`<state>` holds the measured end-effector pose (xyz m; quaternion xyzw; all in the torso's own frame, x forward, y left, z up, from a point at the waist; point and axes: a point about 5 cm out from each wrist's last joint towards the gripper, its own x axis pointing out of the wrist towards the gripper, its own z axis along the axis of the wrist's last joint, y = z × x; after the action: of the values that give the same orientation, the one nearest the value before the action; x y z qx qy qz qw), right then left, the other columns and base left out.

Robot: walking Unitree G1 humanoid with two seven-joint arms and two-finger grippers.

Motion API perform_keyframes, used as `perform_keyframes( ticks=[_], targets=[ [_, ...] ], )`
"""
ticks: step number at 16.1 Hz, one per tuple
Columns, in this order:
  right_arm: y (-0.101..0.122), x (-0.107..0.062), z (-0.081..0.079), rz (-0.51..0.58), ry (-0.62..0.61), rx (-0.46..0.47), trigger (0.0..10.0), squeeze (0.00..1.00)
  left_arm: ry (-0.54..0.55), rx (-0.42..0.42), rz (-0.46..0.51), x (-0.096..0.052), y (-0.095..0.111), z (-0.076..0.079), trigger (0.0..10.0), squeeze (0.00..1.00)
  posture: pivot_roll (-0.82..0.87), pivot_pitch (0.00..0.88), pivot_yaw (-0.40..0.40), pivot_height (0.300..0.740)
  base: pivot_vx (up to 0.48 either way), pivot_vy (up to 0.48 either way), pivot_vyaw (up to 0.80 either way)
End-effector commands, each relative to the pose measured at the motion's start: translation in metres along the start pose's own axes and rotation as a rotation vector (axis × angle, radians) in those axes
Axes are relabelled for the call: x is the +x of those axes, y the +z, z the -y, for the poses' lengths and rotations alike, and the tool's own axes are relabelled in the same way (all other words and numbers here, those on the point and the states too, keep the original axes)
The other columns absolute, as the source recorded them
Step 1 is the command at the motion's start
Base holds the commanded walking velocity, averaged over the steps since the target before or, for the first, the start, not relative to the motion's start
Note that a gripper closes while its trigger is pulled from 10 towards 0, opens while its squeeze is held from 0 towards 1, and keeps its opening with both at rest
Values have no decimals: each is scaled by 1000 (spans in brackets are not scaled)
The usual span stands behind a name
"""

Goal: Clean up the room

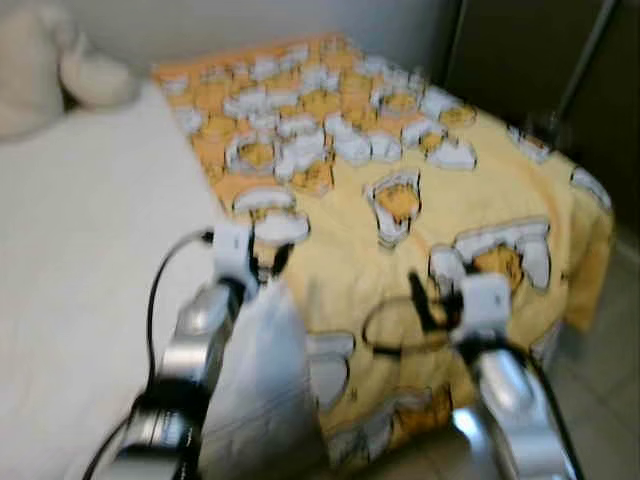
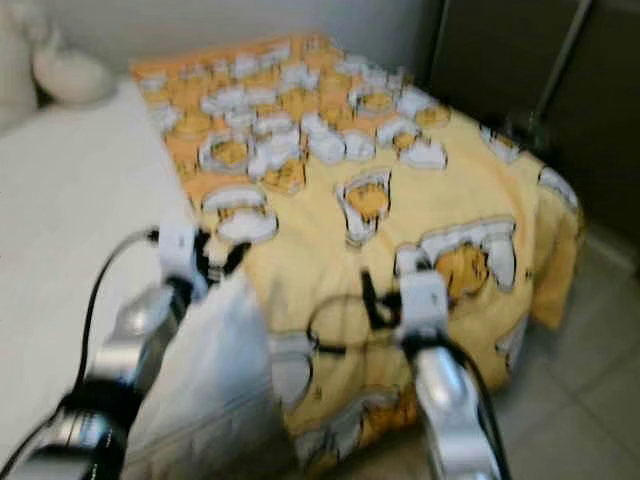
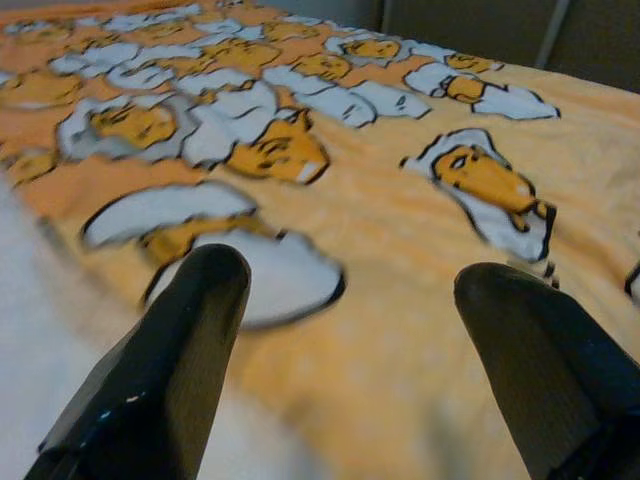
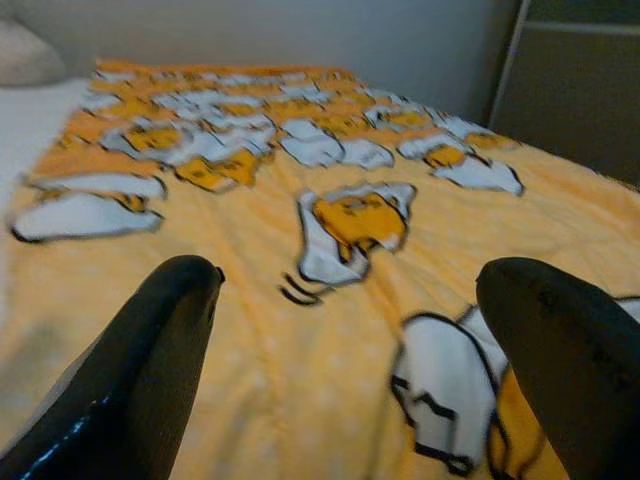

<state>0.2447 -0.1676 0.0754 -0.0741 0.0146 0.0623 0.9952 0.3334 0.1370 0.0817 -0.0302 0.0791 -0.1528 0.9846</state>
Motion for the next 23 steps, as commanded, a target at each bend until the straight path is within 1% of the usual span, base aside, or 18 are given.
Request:
perform_keyframes(
  ticks=[1, 2, 3, 4, 5, 6, 7, 9, 10, 11, 12, 13, 16, 18, 20, 22, 23],
  targets=[
    [2, -4, 5, 1, -10, -14, 10000, 0, 2, 13, 0, 8, 6, 6, 10000, 0, -200, 0, 76, 740, 0, 0, 0],
    [1, -11, 5, -8, -11, -15, 10000, 0, 43, 3, -40, 13, 4, 1, 10000, 0, -213, 3, 70, 740, 0, 0, 0],
    [2, -19, 5, -14, -7, -13, 10000, 0, 100, -31, -76, 19, 3, -5, 10000, 0, -227, 38, 59, 740, 0, 0, 0],
    [3, -29, 4, -30, 6, -1, 10000, 0, 156, -88, -148, 23, -3, -10, 10000, 0, -237, 64, 53, 740, 0, 0, 0],
    [5, -40, 1, -37, 28, 4, 10000, 0, 185, -114, -179, 23, -6, -13, 10000, 0, -257, 115, 42, 740, 0, 0, 0],
    [4, -54, -1, -61, 55, 5, 10000, 0, 226, -96, -198, 22, -7, -18, 10000, 0, -272, 156, 34, 740, 0, 0, 0],
    [1, -64, -1, -87, 62, 5, 10000, 0, 257, -82, -188, 23, -4, -22, 10000, 0, -278, 179, 31, 740, 0, 0, 0],
    [1, -79, 0, -124, 60, 13, 10000, 0, 268, -95, -141, 26, 6, -25, 10000, 0, -281, 220, 26, 740, 0, 0, 0],
    [0, -82, -1, -135, 60, 14, 10000, 0, 267, -109, -141, 26, 5, -25, 10000, 0, -285, 234, 24, 740, 0, 0, 0],
    [0, -87, -3, -151, 57, 22, 10000, 0, 264, -188, -134, 25, 3, -25, 10000, 0, -292, 247, 23, 740, 0, 0, 0],
    [4, -94, -6, -162, 64, 31, 10000, 0, 225, -317, -112, 26, 0, -20, 10000, 0, -306, 276, 17, 740, 0, 0, 0],
    [5, -98, -7, -172, 70, 31, 10000, 0, 211, -371, -104, 26, -2, -16, 10000, 0, -310, 286, 14, 740, 0, 0, 0],
    [5, -104, -5, -198, 69, 28, 10000, 0, 180, -414, -86, 27, -2, -11, 10000, 0, -311, 290, 13, 740, 0, 0, 0],
    [7, -104, -6, -200, 68, 31, 10000, 0, 156, -487, -82, 28, -4, -7, 10000, 0, -312, 289, 14, 740, 0, 0, 0],
    [7, -104, -6, -202, 66, 34, 10000, 0, 119, -619, -60, 30, -2, -1, 10000, 0, -314, 288, 16, 740, 0, 0, 0],
    [7, -106, -5, -209, 57, 39, 10000, 0, 5, -791, -9, 35, 5, 10, 10000, 0, -318, 288, 20, 740, 0, 0, 0],
    [7, -106, -4, -212, 55, 39, 10000, 0, -26, -802, -1, 36, 7, 13, 10000, 0, -321, 288, 22, 740, 0, 0, 0]
  ],
)
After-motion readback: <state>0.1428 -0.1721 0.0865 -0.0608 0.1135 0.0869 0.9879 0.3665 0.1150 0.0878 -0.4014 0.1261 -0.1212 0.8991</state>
